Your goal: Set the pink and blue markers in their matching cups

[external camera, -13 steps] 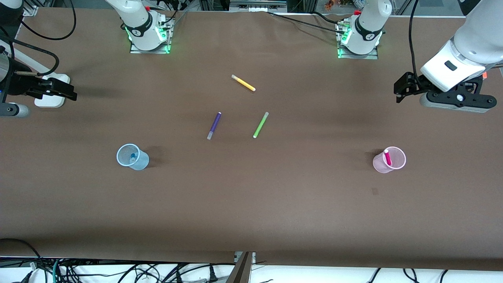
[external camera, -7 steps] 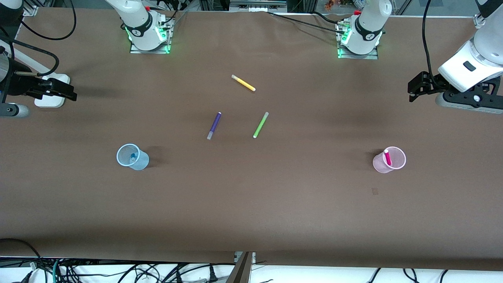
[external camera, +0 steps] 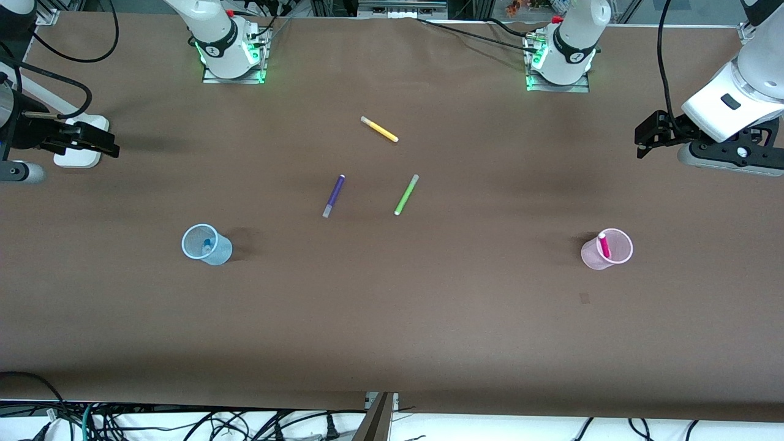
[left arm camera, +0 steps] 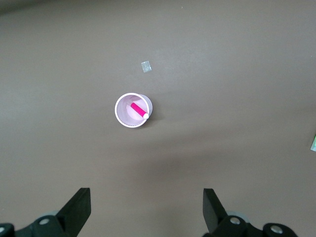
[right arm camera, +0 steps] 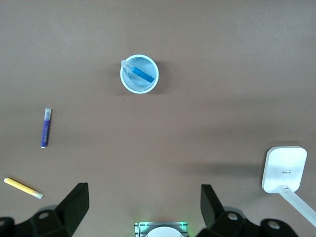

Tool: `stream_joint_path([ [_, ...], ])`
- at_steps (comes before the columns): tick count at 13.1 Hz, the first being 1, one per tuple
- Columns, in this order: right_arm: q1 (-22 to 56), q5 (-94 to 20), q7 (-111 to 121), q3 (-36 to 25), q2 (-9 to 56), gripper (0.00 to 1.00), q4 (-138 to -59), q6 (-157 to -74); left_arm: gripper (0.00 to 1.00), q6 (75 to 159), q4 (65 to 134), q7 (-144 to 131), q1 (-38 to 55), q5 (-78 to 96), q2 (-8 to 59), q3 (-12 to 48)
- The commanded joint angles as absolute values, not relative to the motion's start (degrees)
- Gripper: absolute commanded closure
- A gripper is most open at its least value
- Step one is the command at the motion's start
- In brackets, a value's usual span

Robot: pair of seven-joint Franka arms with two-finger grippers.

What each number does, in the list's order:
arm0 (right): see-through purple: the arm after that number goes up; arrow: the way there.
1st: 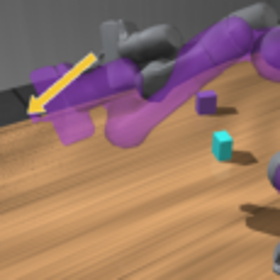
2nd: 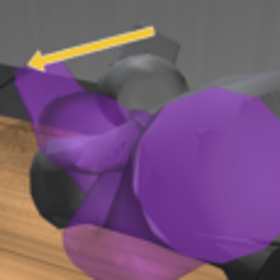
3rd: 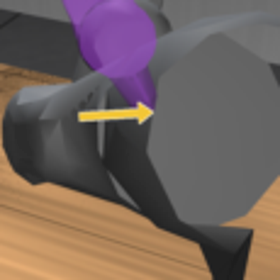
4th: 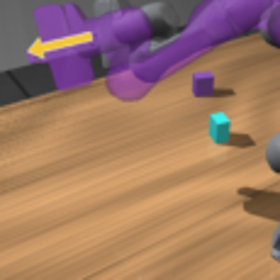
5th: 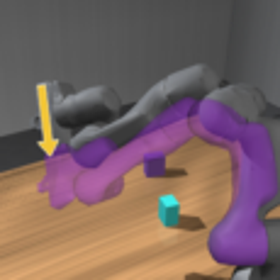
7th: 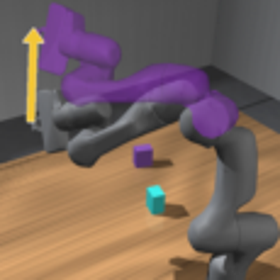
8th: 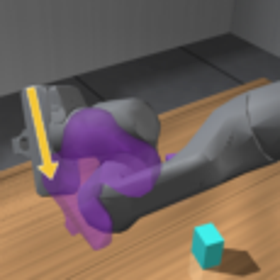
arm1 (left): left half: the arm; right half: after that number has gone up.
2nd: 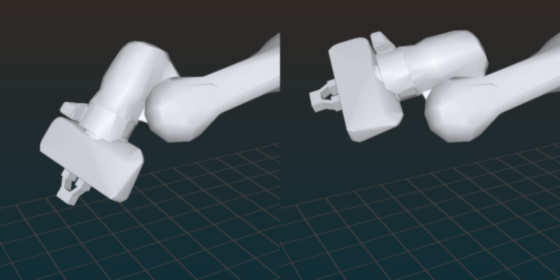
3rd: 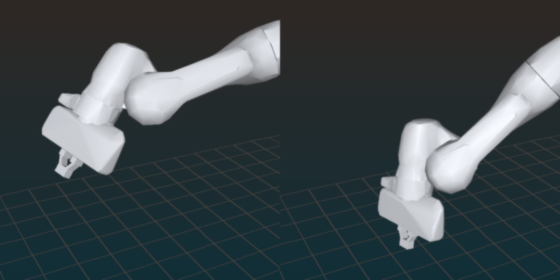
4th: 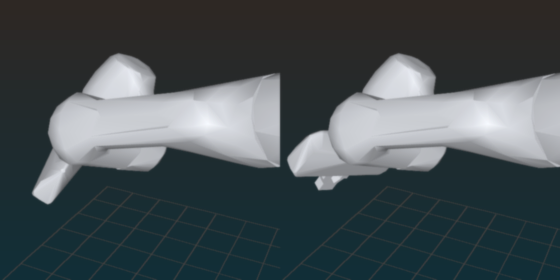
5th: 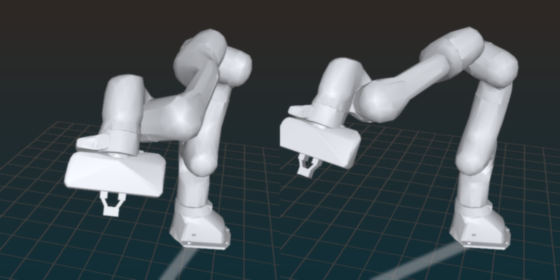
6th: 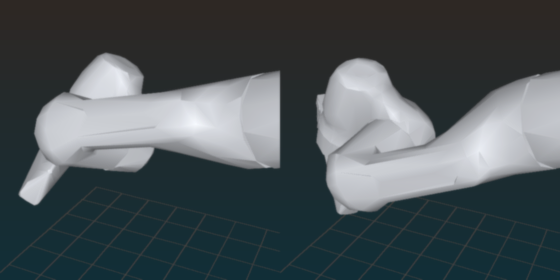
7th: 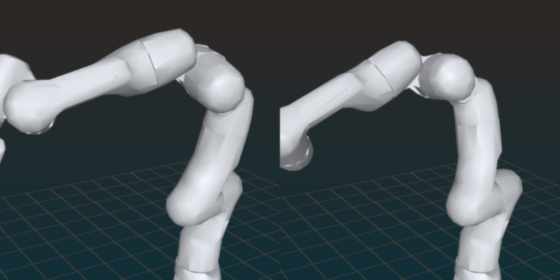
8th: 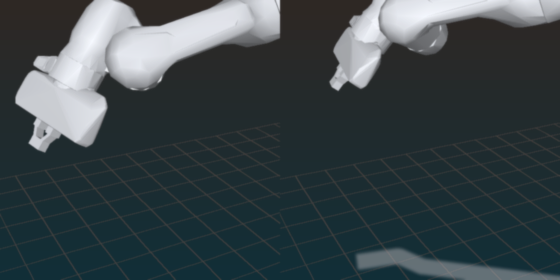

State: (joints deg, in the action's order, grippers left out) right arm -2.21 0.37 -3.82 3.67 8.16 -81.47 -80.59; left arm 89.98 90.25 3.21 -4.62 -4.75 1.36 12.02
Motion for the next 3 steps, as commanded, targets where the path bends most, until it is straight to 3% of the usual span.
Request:
stream_joint_path([
  [1,-2.64,0.79,-4.04,3.87,7.82,0.00,-81.74,-80.95,0.00,90.00,90.79,4.31,-4.83,-3.78,0.44,12.04],
  [3,-2.64,0.88,-4.04,3.87,7.82,0.00,-81.74,-80.95,0.00,90.09,90.79,4.39,-4.83,-3.78,0.44,12.04],
])
